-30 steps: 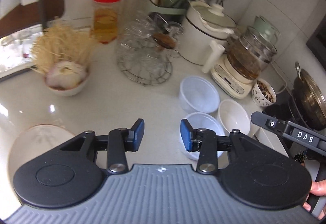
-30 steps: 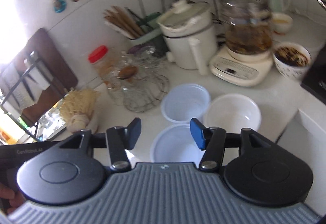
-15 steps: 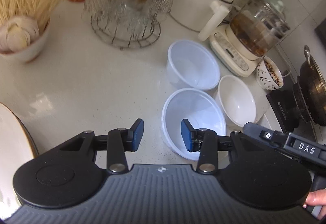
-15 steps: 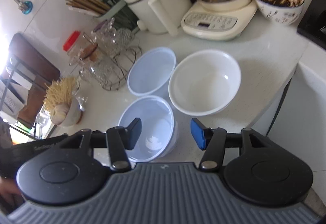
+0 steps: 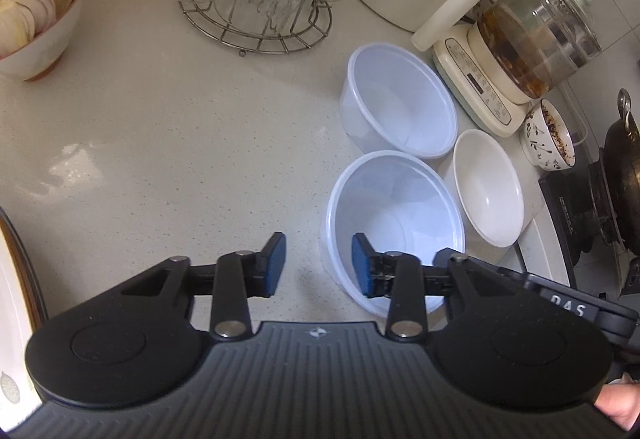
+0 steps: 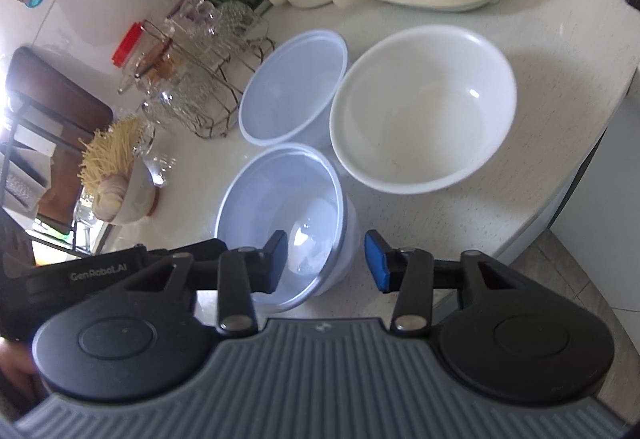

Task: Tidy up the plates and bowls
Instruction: 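Close the left gripper on the translucent bowl rim while the right gripper clamps it too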

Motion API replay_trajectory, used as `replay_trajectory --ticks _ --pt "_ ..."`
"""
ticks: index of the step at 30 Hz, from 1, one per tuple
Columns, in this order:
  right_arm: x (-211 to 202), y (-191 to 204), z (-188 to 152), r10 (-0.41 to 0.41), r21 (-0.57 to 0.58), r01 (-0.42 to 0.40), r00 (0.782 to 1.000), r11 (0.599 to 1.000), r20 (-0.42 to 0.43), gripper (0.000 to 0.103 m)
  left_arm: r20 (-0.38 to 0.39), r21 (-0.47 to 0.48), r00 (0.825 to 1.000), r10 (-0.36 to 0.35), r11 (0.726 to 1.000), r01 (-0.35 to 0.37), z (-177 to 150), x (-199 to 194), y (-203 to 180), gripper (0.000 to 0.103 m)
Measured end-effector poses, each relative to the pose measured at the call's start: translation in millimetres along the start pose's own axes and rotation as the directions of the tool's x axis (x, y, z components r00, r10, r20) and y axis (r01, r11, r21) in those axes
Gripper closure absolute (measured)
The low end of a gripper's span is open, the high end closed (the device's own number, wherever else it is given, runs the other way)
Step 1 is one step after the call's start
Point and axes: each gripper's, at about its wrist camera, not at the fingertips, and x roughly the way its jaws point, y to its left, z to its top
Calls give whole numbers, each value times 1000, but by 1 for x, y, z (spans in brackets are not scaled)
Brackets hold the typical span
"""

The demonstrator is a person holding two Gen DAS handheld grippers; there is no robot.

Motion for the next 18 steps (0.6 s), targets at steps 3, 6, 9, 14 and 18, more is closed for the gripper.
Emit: replay_trajectory --ticks 3,6,9,14,18 --pt "6 0 0 -17 -9 17 1000 1000 -7 68 -3 -2 1000 -3 1000 3 0 2 0 77" --pt "9 0 -1 -9 -14 9 1000 1000 -13 78 -2 2 1000 -13 1000 13 -1 2 -2 93" --pt "9 1 -2 -25 -25 25 1000 999 -2 85 1 14 1000 -4 1000 4 -1 3 -4 95" --pt "4 3 -1 -24 -49 25 1000 998 19 87 10 9 1000 -15 1000 15 -1 -3 -3 95" --pt "-4 15 1 -11 -94 15 999 995 45 87 22 -29 999 -37 999 38 0 -18 3 96"
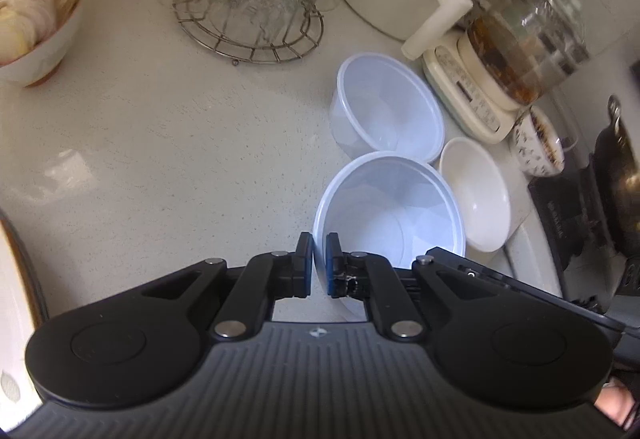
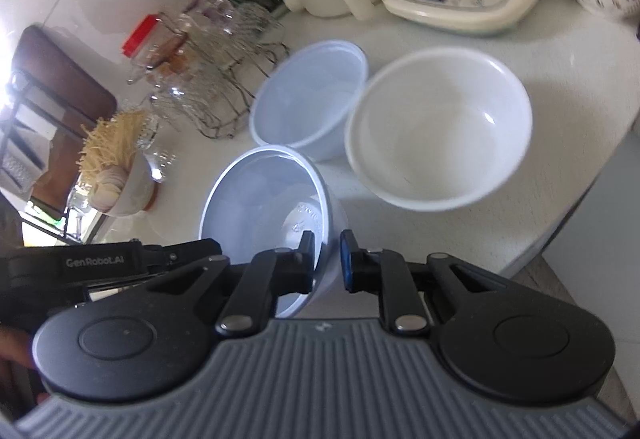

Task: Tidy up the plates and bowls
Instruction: 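Close the left gripper on the translucent bowl rim while the right gripper clamps it too, then carry the translucent bowl with both grippers and lower it beside the floral plate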

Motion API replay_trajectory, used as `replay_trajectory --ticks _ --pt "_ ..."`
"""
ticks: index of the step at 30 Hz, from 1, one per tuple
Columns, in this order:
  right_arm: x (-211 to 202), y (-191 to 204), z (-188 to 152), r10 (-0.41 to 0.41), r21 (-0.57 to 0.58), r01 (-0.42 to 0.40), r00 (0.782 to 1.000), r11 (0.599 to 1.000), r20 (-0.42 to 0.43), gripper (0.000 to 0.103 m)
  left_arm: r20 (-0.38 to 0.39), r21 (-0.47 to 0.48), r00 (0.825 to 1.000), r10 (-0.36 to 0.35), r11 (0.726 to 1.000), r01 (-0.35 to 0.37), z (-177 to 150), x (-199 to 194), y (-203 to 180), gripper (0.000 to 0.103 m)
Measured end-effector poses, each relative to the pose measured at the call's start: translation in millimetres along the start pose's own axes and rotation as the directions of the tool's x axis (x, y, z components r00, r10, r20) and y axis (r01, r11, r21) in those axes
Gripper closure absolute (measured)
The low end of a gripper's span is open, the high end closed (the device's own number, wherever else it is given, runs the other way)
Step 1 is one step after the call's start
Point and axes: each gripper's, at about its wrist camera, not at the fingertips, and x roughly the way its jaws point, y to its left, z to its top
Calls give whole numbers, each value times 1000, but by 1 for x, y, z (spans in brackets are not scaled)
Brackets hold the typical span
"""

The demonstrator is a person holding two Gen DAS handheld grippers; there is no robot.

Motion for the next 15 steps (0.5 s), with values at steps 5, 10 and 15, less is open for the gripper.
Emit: replay_trajectory --ticks 5,10,15 --pt "-10 17 6 46 -35 -45 999 998 26 87 34 -50 999 -8 999 10 0 -27 10 95" --pt "-6 40 12 81 -86 -79 997 993 19 87 73 -80 997 15 997 -9 0 -50 21 95" --pt "13 56 9 99 -124 -102 994 987 -35 87 78 -94 994 76 993 -68 -4 -58 37 95"
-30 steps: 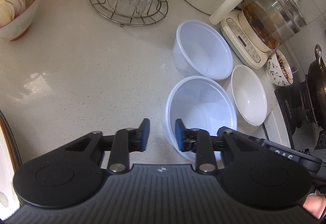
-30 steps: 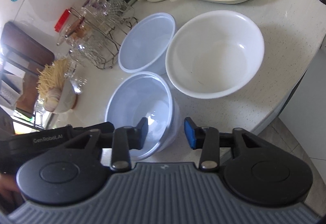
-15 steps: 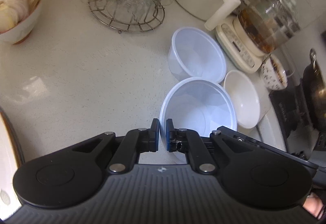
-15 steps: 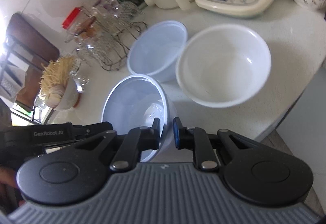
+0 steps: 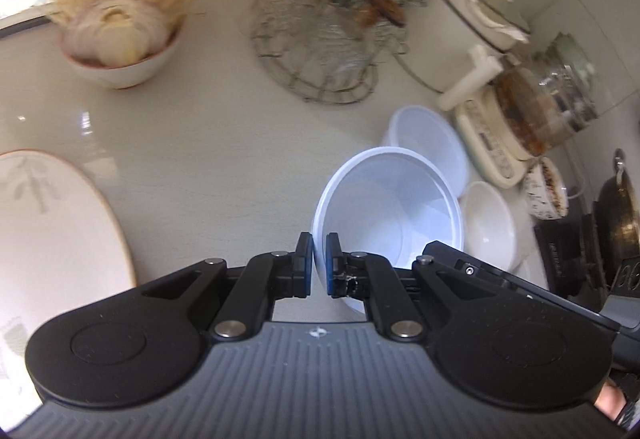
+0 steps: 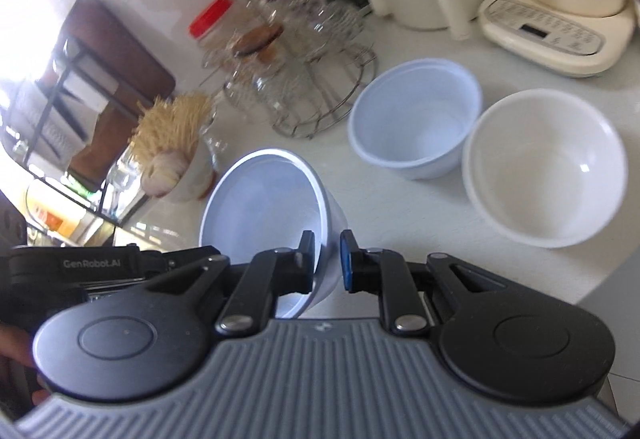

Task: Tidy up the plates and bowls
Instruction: 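Carry the translucent bowl with both grippers and lower it beside the floral plate, then open the left gripper while the right gripper opens, releasing the translucent bowl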

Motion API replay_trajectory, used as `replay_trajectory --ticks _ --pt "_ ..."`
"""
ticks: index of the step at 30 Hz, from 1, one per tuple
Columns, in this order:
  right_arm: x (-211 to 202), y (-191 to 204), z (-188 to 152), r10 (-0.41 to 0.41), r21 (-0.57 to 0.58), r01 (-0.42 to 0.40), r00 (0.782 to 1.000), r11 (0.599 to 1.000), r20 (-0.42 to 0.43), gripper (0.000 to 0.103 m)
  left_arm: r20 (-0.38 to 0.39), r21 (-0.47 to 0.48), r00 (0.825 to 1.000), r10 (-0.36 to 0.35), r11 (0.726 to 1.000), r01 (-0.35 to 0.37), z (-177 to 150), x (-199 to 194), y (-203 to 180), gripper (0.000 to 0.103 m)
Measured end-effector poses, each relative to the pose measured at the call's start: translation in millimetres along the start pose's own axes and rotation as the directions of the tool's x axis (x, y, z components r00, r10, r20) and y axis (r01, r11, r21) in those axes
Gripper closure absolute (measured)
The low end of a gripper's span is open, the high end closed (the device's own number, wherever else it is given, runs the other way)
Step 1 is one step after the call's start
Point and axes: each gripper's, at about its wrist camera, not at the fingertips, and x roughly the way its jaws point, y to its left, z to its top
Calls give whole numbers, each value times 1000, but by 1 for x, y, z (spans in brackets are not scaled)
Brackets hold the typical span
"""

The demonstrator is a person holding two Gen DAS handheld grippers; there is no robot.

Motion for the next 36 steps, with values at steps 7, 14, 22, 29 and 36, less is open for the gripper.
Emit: replay_trajectory --ticks 7,14,22,29,36 --pt "23 15 -10 -25 -95 20 999 995 -46 87 -42 -20 996 74 997 -75 -7 15 20 95" --pt "38 17 -18 -63 -130 53 995 990 -77 87 -69 -25 992 105 994 -107 -17 24 29 95" --pt "40 22 -24 -62 -145 53 996 988 -57 84 -55 -32 991 120 992 -122 -18 24 28 94" --pt "28 22 -20 -60 -134 62 998 989 16 55 -26 -44 990 141 989 -142 -20 14 26 74" --pt "6 37 -10 -73 -148 85 994 985 85 51 9 9 986 168 986 -168 -17 -9 17 71"
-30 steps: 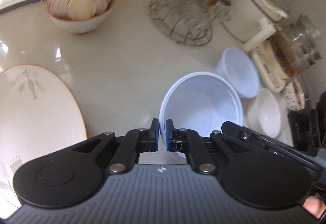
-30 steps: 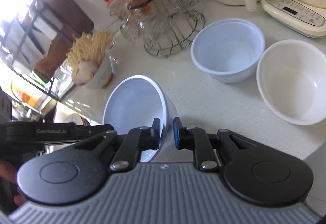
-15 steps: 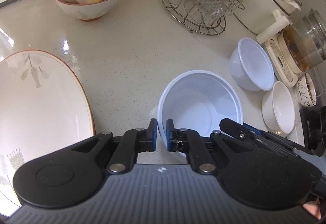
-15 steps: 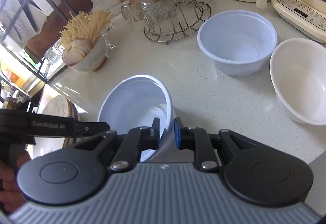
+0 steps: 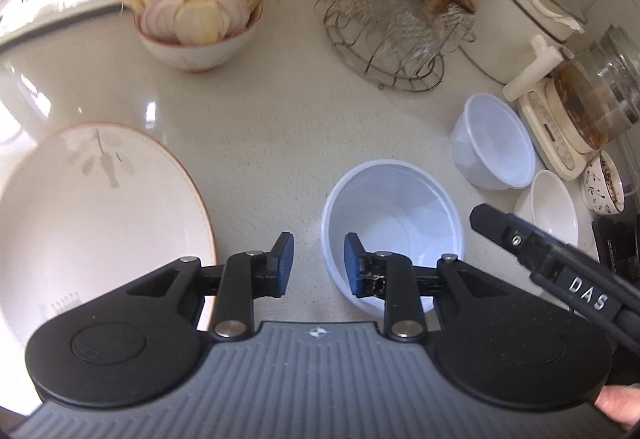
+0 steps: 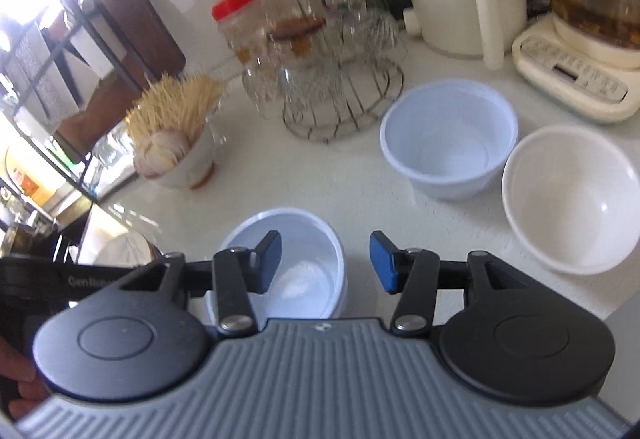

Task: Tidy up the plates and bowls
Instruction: 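Open the left gripper while the right gripper opens, releasing the translucent bowl, then move both grippers to the second translucent plastic bowl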

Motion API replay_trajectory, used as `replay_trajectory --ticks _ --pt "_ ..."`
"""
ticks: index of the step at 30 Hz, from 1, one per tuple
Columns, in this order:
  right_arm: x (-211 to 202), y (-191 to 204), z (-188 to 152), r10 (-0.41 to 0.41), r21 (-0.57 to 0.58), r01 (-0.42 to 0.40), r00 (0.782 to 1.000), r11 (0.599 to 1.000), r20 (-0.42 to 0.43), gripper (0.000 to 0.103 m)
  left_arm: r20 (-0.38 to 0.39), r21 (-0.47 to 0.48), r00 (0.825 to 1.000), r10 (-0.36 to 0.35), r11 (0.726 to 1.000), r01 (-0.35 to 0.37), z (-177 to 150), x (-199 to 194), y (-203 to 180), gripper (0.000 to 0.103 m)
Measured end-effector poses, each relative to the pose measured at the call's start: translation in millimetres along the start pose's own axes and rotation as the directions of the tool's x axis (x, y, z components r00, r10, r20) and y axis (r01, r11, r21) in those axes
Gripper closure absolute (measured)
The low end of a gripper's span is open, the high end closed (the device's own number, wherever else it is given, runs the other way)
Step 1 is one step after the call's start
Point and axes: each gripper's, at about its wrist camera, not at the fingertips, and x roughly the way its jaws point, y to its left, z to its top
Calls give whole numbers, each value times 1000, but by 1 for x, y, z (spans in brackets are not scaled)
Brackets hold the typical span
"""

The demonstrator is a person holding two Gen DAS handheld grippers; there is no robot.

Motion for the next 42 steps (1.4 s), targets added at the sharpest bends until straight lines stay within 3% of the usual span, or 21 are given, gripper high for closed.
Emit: replay_trajectory --ticks 14,17,28,42 --pt "-67 41 9 -74 -17 76 990 997 121 51 104 159 988 -110 983 93 14 -74 -7 71" --pt "-76 47 6 -92 0 93 986 996 137 51 108 187 990 -92 980 71 13 -76 -8 71" --pt "-98 59 -9 -173 27 171 967 985 186 51 126 266 980 -152 957 114 7 -88 -11 71" --pt "-88 15 12 -200 48 195 966 980 166 51 95 252 979 -179 956 150 27 -58 -55 71"
